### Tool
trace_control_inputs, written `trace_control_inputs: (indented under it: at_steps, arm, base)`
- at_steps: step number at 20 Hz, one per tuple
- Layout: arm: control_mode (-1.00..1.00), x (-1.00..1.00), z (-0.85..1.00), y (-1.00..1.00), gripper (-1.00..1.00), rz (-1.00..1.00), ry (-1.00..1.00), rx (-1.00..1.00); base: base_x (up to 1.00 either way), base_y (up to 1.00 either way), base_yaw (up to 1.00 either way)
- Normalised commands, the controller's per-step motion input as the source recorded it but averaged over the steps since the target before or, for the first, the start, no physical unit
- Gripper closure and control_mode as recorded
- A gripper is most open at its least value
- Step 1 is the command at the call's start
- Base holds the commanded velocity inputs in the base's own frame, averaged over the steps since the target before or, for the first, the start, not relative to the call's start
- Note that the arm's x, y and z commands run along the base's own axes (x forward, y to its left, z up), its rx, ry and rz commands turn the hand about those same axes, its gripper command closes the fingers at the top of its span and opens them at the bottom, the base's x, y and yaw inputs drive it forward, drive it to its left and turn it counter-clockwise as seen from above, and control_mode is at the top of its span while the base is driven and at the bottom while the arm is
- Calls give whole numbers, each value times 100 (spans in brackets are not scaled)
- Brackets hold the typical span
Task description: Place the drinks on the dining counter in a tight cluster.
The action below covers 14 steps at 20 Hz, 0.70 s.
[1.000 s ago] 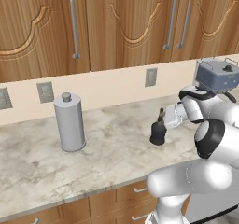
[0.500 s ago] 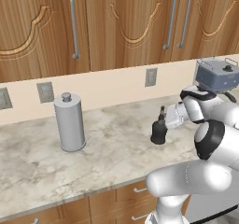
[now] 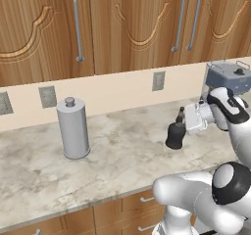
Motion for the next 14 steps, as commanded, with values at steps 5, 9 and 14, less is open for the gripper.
trace_control_inputs:
  at_steps: [5, 9, 14]
  arm:
    - [-100, -12, 62, 17, 100, 0, 11, -20]
    - [-100, -22, 19, 20, 100, 0, 5, -8]
    - [-100, -33, 21, 0, 100, 2, -3, 0]
  base:
    - [0, 0, 0]
    - [0, 0, 0]
    - [0, 0, 0]
